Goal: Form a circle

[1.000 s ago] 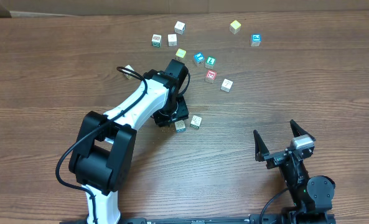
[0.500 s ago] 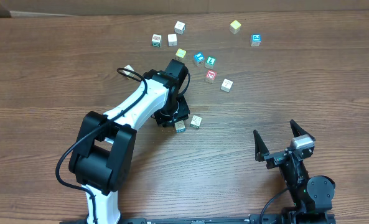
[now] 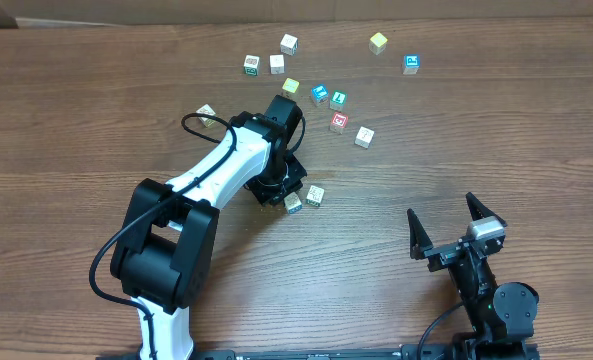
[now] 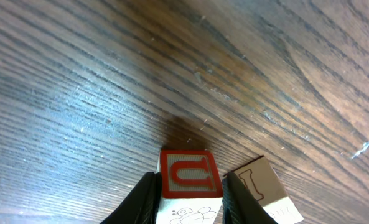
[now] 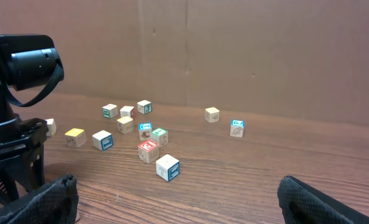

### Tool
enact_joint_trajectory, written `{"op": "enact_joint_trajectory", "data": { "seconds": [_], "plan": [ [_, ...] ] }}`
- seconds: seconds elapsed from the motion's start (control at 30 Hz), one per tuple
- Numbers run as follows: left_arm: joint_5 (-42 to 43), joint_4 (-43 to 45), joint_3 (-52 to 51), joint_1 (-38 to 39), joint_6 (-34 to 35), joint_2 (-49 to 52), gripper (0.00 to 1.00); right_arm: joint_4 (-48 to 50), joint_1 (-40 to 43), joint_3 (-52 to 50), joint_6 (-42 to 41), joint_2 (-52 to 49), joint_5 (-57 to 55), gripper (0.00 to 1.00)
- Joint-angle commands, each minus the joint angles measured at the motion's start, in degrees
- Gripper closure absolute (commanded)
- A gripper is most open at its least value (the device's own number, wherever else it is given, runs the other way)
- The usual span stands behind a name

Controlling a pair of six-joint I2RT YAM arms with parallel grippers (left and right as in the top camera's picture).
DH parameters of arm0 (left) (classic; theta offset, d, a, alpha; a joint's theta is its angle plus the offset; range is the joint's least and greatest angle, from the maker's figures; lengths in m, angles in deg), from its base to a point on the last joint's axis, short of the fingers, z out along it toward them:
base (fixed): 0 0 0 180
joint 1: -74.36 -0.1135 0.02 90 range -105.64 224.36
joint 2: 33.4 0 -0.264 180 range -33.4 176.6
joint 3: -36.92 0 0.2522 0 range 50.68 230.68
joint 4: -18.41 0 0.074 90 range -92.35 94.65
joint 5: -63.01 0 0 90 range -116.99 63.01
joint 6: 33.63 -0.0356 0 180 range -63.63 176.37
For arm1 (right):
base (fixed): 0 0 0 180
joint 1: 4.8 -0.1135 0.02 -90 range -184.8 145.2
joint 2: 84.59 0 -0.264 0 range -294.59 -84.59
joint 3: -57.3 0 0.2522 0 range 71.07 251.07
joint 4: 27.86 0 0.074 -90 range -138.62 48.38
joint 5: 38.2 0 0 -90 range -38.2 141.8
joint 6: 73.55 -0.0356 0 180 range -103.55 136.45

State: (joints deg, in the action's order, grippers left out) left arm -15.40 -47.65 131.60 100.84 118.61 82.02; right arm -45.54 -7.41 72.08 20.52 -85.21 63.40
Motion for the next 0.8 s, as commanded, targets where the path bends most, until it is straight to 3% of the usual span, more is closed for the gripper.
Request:
{"op": "enact_joint_trajectory", "data": {
  "seconds": [0.0,0.77],
  "plan": [
    [0.72,0.02,0.22,-0.15,4.35,0.57,0.77,0.35,0.07,-0.57,0.09,0.46,-0.13,0.00],
    [0.74,2.47,0.22,-0.15,7.21,0.57,0.73,0.35,0.07,-0.57,0.09,0.46,-0.13,0.00]
  ]
}}
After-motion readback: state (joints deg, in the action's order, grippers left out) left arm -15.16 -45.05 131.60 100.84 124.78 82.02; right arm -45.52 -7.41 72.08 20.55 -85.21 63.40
